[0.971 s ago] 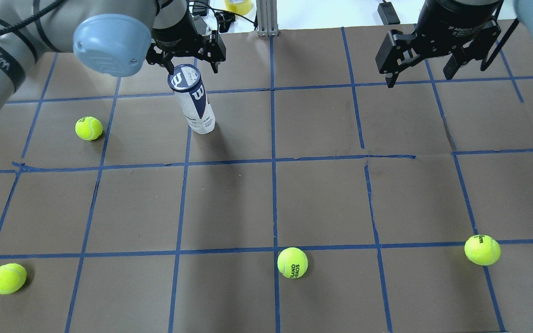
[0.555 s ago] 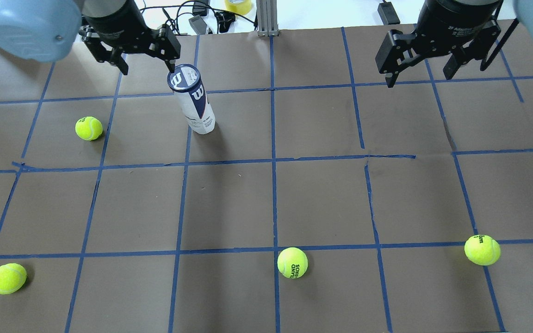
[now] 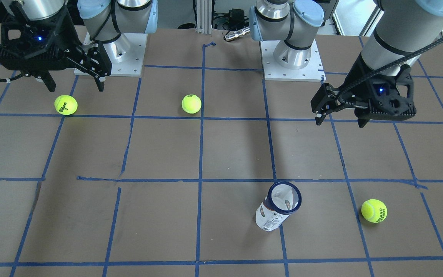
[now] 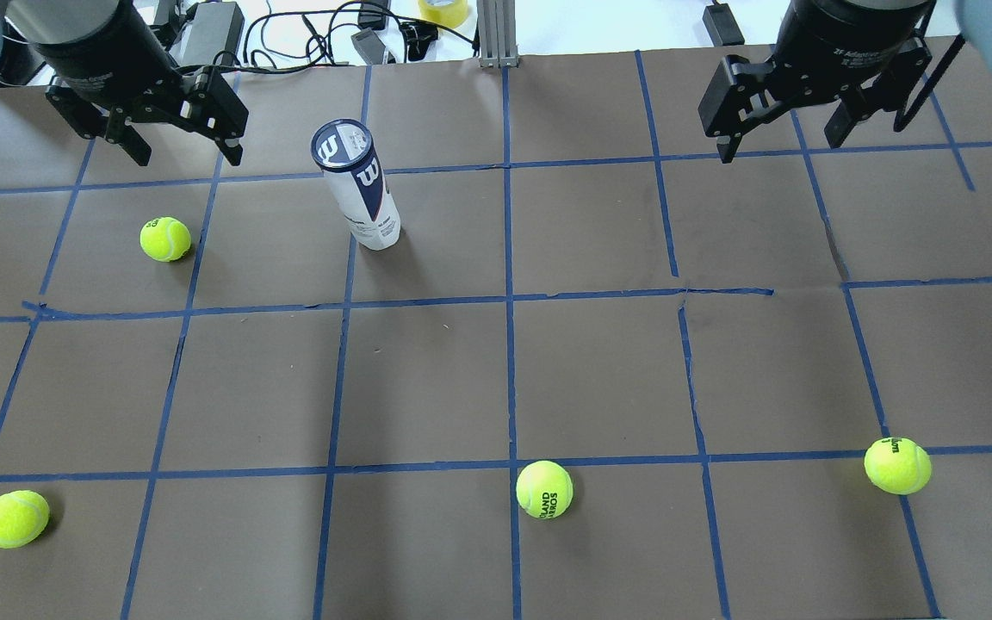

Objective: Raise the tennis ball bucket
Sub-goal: 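Open the left gripper and raise it away from the can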

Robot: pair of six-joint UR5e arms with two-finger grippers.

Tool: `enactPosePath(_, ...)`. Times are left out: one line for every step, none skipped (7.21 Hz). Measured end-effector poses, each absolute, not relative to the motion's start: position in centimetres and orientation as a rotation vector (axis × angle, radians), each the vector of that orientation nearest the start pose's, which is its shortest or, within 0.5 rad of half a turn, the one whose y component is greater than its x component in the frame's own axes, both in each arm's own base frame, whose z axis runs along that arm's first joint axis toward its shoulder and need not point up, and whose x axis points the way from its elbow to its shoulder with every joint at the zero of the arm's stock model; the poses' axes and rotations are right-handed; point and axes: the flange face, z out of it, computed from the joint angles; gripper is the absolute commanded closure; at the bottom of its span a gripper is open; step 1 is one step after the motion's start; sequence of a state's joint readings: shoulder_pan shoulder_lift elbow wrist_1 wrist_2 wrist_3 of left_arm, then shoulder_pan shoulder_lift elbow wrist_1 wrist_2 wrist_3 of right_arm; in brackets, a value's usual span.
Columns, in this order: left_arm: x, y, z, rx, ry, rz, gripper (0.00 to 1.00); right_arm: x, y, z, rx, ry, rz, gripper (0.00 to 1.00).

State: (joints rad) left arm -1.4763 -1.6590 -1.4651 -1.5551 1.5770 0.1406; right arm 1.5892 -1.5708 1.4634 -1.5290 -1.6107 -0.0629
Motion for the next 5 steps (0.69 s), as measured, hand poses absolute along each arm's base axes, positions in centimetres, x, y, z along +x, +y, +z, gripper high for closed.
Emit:
enactPosePath(-8.2,-53.7,49.34,0.077,3.134,-0.043,0.0,13.84,-49.35,53.68,-0.127,3.179,-0.103,0.0)
enactPosePath(-8.24,-53.4,49.2,0.079,3.136,-0.039,0.0,13.84,-49.35,53.68,-0.127,3.179,-0.103,0.0)
enactPosePath(-8.32,-53.26,49.13,0.082,3.138,-0.038,0.0,13.82,-49.36,53.68,-0.126,3.179,-0.103,0.0)
enactPosePath(-8.38,-53.22,49.08,0.083,3.14,-0.038,0.0,13.81,-49.36,53.68,-0.126,3.179,-0.103,0.0)
enactPosePath(-8.41,-53.19,49.05,0.084,3.14,-0.037,0.0,13.81,-49.38,53.66,-0.126,3.179,-0.103,0.0)
